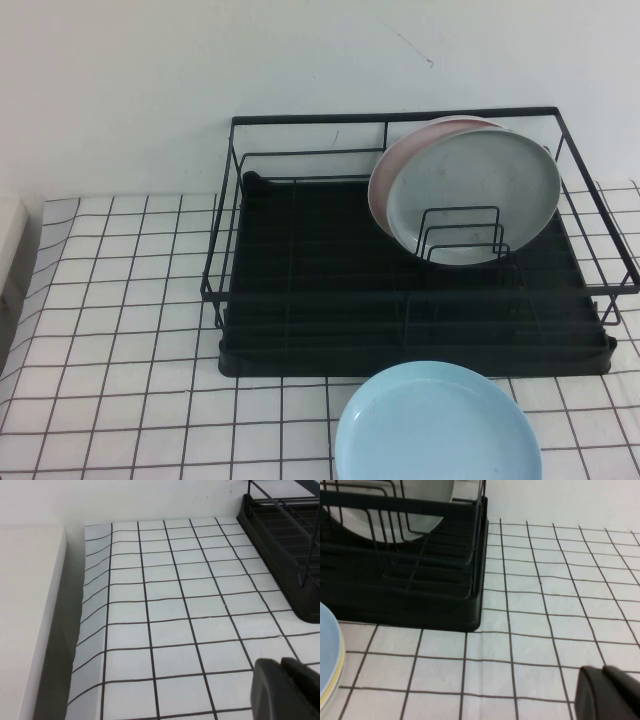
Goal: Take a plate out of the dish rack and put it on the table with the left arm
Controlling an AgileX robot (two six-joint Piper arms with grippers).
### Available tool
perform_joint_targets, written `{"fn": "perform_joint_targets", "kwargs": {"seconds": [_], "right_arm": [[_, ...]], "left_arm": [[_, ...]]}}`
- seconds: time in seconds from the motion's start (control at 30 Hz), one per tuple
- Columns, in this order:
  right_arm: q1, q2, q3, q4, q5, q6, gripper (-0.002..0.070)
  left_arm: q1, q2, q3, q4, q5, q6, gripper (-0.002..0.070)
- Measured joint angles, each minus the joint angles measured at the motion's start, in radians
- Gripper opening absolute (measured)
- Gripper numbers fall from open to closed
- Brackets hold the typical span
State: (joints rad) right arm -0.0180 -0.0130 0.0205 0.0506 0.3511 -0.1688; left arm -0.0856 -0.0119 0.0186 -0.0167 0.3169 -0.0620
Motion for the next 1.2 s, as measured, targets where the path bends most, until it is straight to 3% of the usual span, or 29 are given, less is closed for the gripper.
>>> {"fn": "perform_joint_targets", "kwargs": {"seconds": [1.2], "right_arm": [[0.000, 0.000, 0.000, 0.000, 0.000, 0.000, -0.0004]], "left_arm": [[0.000, 0.000, -0.002, 0.017, 0.004, 0.017, -0.0003]]}}
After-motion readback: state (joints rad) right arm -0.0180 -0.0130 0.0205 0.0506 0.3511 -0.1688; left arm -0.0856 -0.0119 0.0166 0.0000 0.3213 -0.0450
